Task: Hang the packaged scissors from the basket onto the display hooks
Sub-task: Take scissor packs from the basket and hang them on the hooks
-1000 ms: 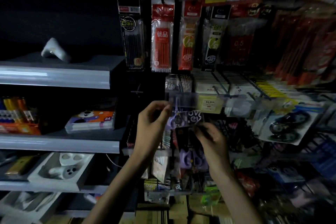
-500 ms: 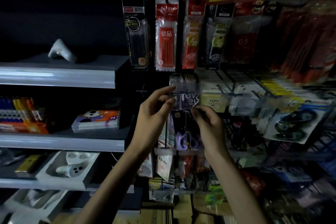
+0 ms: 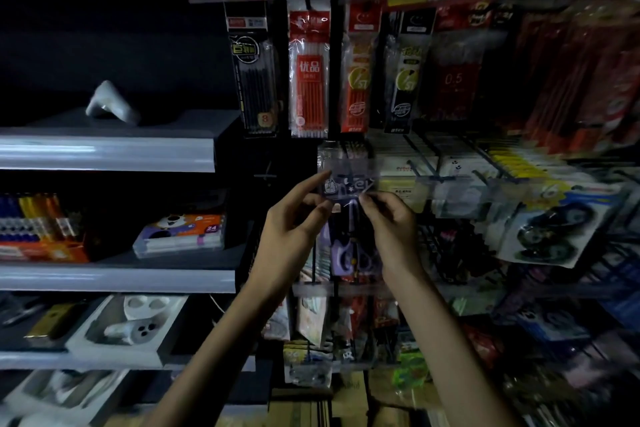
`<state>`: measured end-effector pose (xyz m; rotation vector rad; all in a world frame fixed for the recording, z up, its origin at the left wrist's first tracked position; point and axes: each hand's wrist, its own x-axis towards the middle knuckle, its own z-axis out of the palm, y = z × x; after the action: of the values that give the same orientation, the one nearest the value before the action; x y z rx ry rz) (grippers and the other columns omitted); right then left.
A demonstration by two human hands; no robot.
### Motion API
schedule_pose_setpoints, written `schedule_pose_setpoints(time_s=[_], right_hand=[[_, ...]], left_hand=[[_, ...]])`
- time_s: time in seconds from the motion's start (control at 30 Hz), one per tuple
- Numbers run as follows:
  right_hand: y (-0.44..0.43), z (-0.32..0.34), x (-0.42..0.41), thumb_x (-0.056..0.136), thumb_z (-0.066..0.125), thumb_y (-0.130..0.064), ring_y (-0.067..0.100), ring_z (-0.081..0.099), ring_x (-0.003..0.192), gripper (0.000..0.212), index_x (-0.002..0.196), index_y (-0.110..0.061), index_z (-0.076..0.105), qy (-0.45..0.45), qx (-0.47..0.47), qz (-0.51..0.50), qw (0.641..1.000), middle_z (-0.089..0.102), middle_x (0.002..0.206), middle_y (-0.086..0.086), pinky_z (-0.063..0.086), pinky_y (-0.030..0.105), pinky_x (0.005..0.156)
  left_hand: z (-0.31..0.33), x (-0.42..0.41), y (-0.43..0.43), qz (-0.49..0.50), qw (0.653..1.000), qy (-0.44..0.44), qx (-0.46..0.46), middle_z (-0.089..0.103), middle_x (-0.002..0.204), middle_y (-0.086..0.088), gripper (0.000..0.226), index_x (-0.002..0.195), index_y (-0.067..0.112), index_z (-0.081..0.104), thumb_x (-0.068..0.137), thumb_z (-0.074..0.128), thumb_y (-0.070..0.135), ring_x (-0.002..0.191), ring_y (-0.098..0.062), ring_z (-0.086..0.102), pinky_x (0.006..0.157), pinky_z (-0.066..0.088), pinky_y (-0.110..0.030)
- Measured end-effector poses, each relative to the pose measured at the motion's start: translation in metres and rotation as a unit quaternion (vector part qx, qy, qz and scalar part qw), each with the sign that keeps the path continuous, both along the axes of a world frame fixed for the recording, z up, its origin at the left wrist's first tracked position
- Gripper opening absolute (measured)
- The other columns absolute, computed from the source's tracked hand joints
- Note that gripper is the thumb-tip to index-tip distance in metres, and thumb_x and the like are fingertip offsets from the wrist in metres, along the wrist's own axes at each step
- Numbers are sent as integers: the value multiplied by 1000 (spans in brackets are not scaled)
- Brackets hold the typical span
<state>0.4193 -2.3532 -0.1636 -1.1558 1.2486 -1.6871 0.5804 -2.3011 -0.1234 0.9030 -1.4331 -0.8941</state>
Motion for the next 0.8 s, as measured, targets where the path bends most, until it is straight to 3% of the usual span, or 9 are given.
schedule_pose_setpoints(time_s=[0.23, 0.43, 0.6, 0.7, 0.8], right_hand=[[-3, 3, 1, 97, 69, -29, 12, 70, 89, 13, 95, -17, 73, 23, -20, -9, 1000, 75, 93, 0, 52, 29, 79], [4, 2, 0, 95, 71, -32, 9, 71, 97, 14, 102, -20, 76, 6, -25, -14, 1000, 77, 99, -7, 55, 29, 87], [3, 3, 3, 95, 71, -34, 9, 71, 98, 17, 103, -20, 76, -4, -27, -11, 1000, 77, 100, -6, 54, 26, 86], [-5, 5, 5, 95, 71, -32, 10, 71, 92, 18, 102, -16, 75, -11, -18, -20, 1000, 77, 96, -3, 52, 23, 80], [-11, 2, 7, 95, 72, -30, 12, 70, 94, 20, 104, -13, 75, -9, -8, -25, 1000, 77, 98, -1, 51, 27, 81]], left_hand=[[-3, 1, 3, 0, 1000, 7, 2, 66, 101, -19, 43, 143, 34, 62, 104, 62, 14, 92, -17, 61, 92, 51, -32], [-2, 2, 2, -15, 1000, 25, -5, 65, 104, -23, 45, 144, 36, 61, 104, 64, 16, 93, -20, 60, 92, 49, -36], [-5, 4, 3, -25, 1000, 18, -5, 67, 108, -22, 47, 144, 42, 58, 104, 63, 20, 100, -38, 66, 105, 50, -57], [-6, 3, 1, -23, 1000, 16, -5, 66, 106, -22, 47, 145, 40, 58, 104, 63, 17, 98, -38, 66, 105, 52, -51], [-9, 4, 0, -23, 1000, 14, -13, 64, 103, -22, 48, 147, 37, 58, 104, 63, 14, 94, -21, 61, 96, 51, -38]])
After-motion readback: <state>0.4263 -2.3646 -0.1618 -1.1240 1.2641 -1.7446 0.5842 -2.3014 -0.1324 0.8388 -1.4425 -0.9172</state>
